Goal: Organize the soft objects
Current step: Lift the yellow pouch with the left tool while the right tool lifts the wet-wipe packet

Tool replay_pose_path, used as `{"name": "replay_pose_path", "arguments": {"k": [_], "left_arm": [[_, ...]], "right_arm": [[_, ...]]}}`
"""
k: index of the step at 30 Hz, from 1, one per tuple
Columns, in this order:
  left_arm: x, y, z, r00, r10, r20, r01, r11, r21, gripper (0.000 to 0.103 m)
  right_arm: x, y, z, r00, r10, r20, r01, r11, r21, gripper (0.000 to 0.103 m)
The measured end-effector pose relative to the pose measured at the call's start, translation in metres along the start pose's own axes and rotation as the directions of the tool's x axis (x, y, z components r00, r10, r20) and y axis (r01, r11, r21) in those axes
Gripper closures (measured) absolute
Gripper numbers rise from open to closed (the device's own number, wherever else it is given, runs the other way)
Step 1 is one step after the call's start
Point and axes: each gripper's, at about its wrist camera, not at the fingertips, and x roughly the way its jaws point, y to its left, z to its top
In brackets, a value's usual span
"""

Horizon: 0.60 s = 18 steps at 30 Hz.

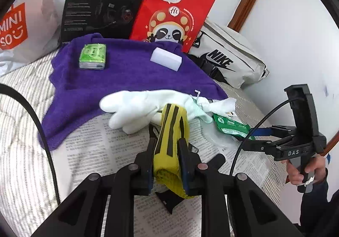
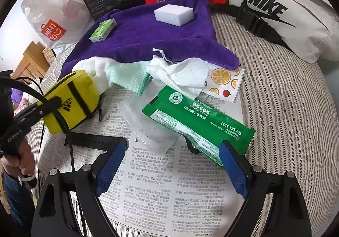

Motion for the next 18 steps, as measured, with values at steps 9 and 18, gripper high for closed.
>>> {"name": "replay_pose_path", "arguments": {"k": [9,18], "left_arm": [[0.028,-0.001,-0.004,0.999,-0.017,-0.036,0.016,0.999,-0.028,0.088],[-0.004,0.004,0.001,0.999,0.033,0.011,-0.032,0.999,-0.032,0.090]], "right_arm": [[-0.003,-0.003,-0.002,1.000,-0.006,0.000,0.006,1.000,0.003,0.014],[-0.011,-0.015,0.000,0.999,-0.038,0.025,0.038,0.999,0.008,0.014]]}}
